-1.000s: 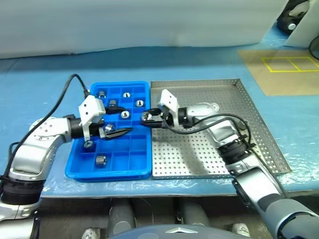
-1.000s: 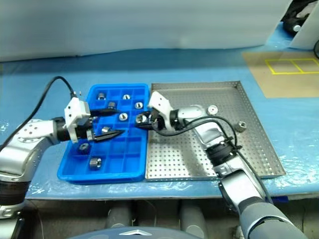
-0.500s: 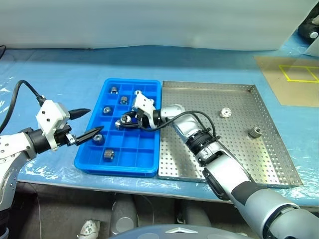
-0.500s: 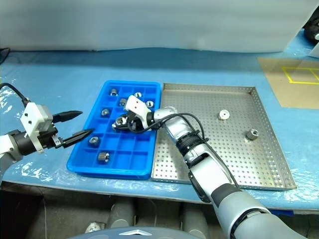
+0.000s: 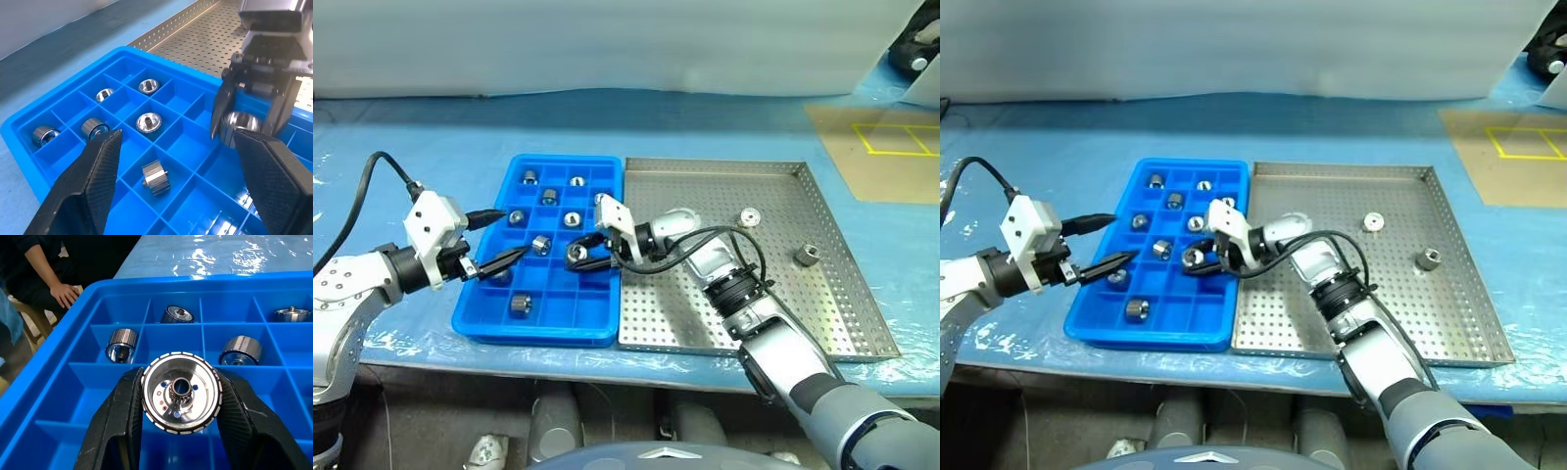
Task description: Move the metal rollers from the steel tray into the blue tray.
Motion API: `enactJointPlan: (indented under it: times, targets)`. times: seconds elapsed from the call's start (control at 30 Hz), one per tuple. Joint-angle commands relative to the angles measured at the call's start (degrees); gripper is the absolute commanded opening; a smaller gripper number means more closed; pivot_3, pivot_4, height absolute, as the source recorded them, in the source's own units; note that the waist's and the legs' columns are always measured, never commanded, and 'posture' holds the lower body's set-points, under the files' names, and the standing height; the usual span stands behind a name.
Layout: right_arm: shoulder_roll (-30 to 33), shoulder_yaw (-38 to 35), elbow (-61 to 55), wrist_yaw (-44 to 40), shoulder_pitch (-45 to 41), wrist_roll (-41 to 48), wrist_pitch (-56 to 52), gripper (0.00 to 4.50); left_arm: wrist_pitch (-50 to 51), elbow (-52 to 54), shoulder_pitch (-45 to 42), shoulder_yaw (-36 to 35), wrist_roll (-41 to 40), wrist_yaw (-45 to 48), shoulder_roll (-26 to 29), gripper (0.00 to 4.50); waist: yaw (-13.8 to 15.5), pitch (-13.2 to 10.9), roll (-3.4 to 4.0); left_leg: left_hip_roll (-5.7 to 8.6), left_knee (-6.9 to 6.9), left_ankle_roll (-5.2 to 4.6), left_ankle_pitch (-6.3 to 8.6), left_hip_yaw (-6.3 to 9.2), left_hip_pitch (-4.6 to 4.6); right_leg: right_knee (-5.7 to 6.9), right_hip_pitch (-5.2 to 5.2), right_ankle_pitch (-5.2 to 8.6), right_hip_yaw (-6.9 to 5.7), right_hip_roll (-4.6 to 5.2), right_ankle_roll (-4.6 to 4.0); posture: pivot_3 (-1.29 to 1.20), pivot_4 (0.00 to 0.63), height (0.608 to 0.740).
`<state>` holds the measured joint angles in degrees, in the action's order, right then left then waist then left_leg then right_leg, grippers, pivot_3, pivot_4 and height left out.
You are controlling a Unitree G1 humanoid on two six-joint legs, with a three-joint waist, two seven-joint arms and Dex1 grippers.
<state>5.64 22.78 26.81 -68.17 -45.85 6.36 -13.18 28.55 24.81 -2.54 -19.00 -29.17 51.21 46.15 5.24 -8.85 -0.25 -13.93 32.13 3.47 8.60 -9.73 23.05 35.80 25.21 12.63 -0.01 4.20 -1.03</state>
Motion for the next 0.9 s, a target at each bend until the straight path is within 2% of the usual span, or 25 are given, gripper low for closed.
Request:
enactJointPlan:
  times: [0.03, 0.4, 0.43, 0.57, 0.77, 0.9]
  targets:
    - [-1.7, 0.8, 0.3, 0.5, -0.9, -0.7, 0.4, 1.70, -0.7, 0.2, -1.2, -0.2, -0.3, 0.4, 1.4, 3.83, 0.2, 0.0, 0.00, 0.00, 0.00, -0.01, 0.00, 0.00, 0.00, -0.01, -0.01, 0.00, -0.01, 0.00, 0.00, 0.15, 0.150, 0.740]
    - [-1.1, 2.0, 1.1, -0.9, 0.8, -2.0, 2.0, 1.70, -0.3, 1.7, 0.4, 0.2, -1.5, 1.8, 2.0, 3.83, 0.4, 0.0, -0.07, 0.03, 0.00, 0.06, -0.04, 0.05, 0.01, -0.03, -0.07, 0.00, -0.04, 0.03, 0.00, 0.15, 0.150, 0.740]
    - [-1.1, 1.8, 1.3, -0.8, 0.8, -1.9, 2.3, 2.43, -0.4, 1.6, 0.3, 0.3, -1.5, 1.9, 2.0, 3.83, 0.4, 0.0, -0.07, 0.04, 0.01, 0.06, -0.03, 0.06, 0.01, -0.03, -0.09, 0.00, -0.05, 0.03, 0.00, 0.15, 0.150, 0.740]
    - [-1.4, 1.7, 1.4, 0.5, 0.5, -2.3, 0.9, 3.57, -0.9, 0.8, -0.4, 1.1, -1.1, 2.1, 1.7, 3.83, 0.4, 0.0, -0.07, 0.04, 0.01, 0.05, -0.03, 0.07, -0.01, -0.02, -0.10, 0.00, -0.05, 0.03, 0.00, 0.14, 0.150, 0.740]
    - [0.3, -2.2, -0.9, 2.8, -1.0, -0.9, 1.0, 3.57, -2.1, -1.1, -2.8, 3.4, -0.8, 2.8, 1.2, 3.83, 0.4, 0.0, -0.07, 0.04, 0.01, 0.09, -0.06, 0.08, -0.02, -0.02, -0.12, 0.00, -0.05, 0.03, 0.00, 0.09, 0.150, 0.740]
    - [5.8, -7.3, -6.5, 3.5, -1.7, 1.4, -1.6, 3.57, -3.2, -3.8, -9.5, 7.9, -1.4, 3.4, -1.3, 3.83, 0.5, 0.0, -0.08, 0.07, 0.05, 0.15, -0.10, 0.08, 0.01, -0.02, -0.15, -0.01, -0.04, 0.04, 0.00, 0.06, 0.150, 0.740]
